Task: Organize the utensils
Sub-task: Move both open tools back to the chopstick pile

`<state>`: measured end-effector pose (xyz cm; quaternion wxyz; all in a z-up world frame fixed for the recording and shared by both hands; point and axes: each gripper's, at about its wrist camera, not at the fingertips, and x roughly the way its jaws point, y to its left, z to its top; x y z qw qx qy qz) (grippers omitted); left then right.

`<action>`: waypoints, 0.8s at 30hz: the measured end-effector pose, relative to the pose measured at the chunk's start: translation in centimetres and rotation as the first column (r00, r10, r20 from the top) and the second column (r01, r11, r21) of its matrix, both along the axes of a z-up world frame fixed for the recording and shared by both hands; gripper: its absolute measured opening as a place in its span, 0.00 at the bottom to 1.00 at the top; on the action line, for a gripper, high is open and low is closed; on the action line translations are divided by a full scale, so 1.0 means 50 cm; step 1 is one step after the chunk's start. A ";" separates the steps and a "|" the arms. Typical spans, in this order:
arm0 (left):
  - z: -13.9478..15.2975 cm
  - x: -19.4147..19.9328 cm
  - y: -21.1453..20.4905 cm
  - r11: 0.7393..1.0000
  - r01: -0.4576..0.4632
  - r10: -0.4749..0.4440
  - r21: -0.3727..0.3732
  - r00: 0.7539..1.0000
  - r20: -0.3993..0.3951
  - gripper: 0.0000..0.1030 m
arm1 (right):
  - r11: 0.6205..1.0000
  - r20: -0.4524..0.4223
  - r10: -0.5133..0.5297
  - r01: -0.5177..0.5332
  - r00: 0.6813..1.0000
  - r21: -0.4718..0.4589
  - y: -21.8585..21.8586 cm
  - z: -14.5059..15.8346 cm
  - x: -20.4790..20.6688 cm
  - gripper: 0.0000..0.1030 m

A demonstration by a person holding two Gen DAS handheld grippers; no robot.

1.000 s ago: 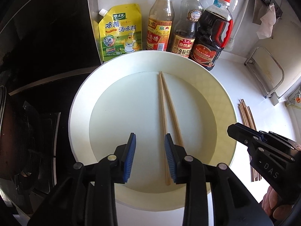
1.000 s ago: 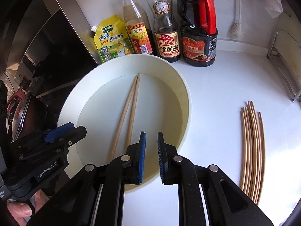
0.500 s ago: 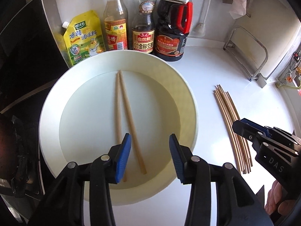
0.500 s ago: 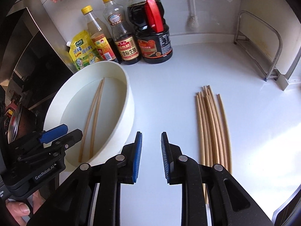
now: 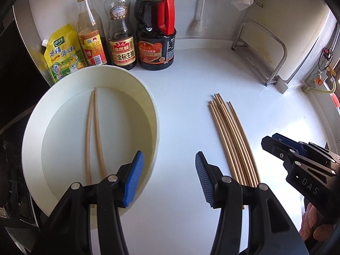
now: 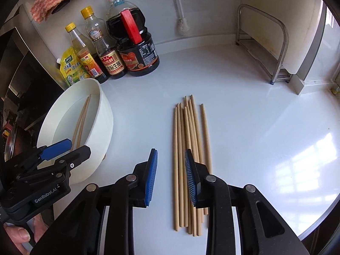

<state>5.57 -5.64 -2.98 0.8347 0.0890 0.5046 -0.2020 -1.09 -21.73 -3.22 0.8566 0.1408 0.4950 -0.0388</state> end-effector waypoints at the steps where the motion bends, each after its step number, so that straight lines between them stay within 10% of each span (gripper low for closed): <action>1: 0.000 -0.001 -0.008 1.000 0.000 0.000 0.001 1.000 0.001 0.51 | 1.000 0.001 0.000 0.000 1.000 0.001 -0.009 -0.001 -0.002 0.29; 24: -0.030 -0.033 -0.121 0.996 -0.058 0.059 0.067 0.998 -0.011 0.64 | 0.998 -0.009 0.046 -0.045 0.999 0.037 -0.136 -0.042 -0.034 0.50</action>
